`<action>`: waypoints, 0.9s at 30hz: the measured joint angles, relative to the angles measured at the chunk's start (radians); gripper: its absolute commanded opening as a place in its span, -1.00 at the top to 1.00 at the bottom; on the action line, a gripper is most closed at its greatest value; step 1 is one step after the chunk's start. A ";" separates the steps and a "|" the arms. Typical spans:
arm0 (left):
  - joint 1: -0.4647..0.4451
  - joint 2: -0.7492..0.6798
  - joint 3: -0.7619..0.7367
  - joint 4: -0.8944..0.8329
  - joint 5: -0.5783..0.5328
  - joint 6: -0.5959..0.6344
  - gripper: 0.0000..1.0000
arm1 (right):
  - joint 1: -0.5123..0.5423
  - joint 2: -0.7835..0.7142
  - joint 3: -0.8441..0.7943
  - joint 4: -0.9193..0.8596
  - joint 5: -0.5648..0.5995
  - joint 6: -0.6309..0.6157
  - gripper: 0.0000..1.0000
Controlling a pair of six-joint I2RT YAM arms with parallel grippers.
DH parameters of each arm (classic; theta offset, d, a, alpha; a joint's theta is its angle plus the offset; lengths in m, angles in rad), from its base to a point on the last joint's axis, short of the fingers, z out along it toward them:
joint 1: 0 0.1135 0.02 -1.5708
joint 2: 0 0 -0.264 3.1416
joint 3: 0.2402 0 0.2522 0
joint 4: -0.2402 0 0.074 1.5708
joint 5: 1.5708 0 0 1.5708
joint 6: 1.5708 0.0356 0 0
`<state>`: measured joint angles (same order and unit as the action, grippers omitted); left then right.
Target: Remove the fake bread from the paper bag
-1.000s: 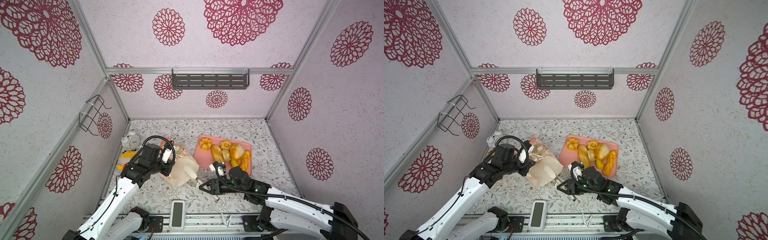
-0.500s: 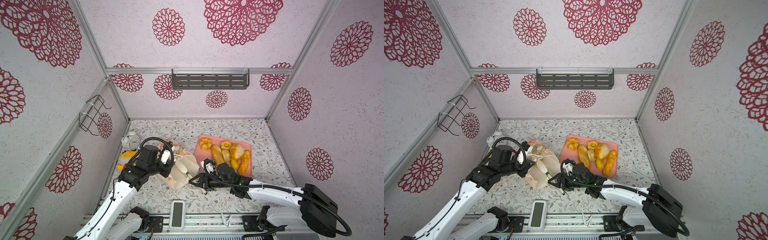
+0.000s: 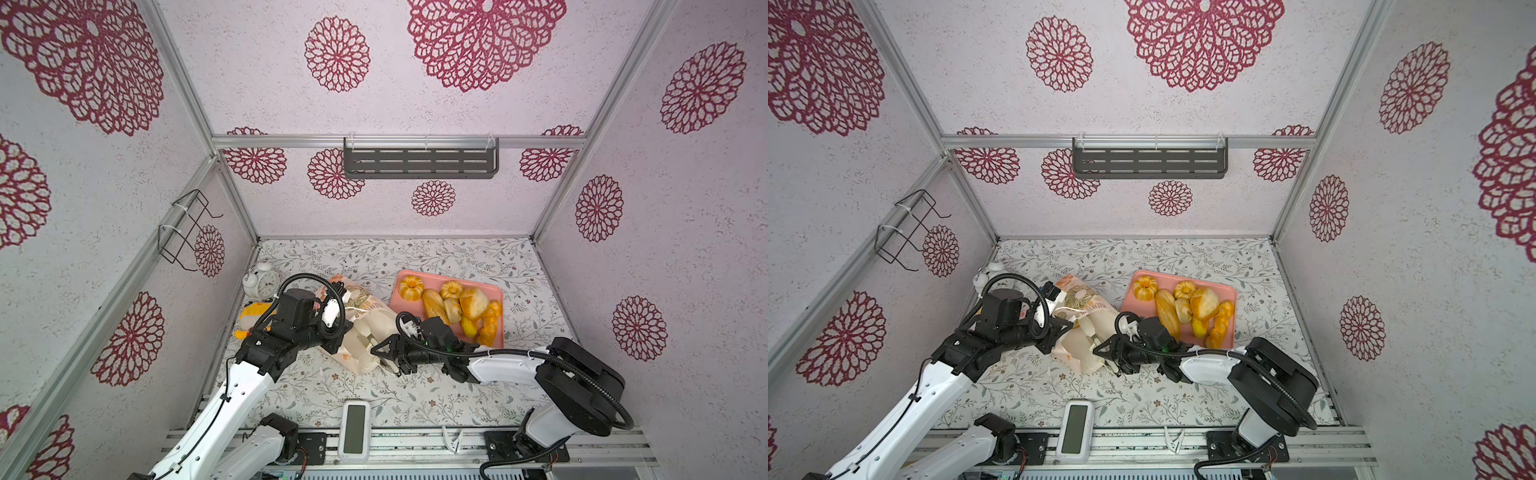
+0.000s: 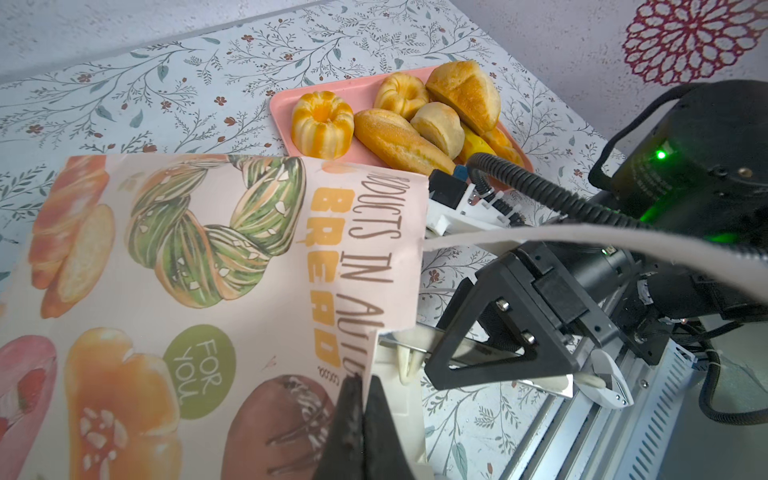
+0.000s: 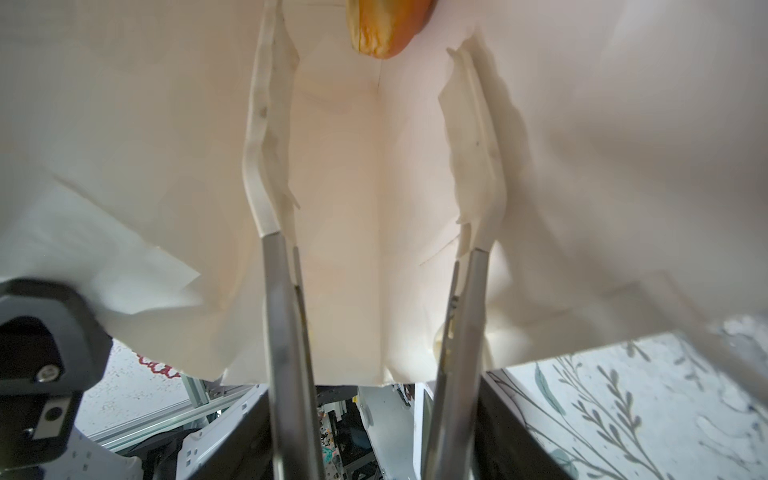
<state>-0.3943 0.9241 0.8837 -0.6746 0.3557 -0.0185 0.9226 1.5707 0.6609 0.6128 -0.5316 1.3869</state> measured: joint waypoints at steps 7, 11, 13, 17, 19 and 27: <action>0.000 0.014 0.000 0.006 0.022 0.004 1.00 | -0.004 0.087 0.105 0.023 -0.049 0.033 -0.27; 0.000 0.025 0.000 0.008 0.039 0.008 1.00 | -0.008 0.163 0.153 0.068 -0.079 0.075 -0.25; -0.002 0.026 0.000 0.008 0.045 0.009 1.00 | -0.015 0.185 0.159 0.076 -0.087 0.095 -0.24; -0.005 0.026 0.000 0.008 0.062 0.018 1.00 | -0.035 0.214 0.163 0.083 -0.097 0.129 -0.24; -0.006 0.026 0.000 0.008 0.074 0.024 1.00 | -0.046 0.229 0.177 0.082 -0.104 0.137 -0.24; -0.015 0.028 0.000 0.005 0.121 0.056 1.00 | -0.082 0.346 0.268 0.176 -0.193 0.178 -0.13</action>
<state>-0.4091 0.9520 0.8837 -0.6701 0.4763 0.0376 0.8406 1.9171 0.9287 0.7887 -0.7242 1.5650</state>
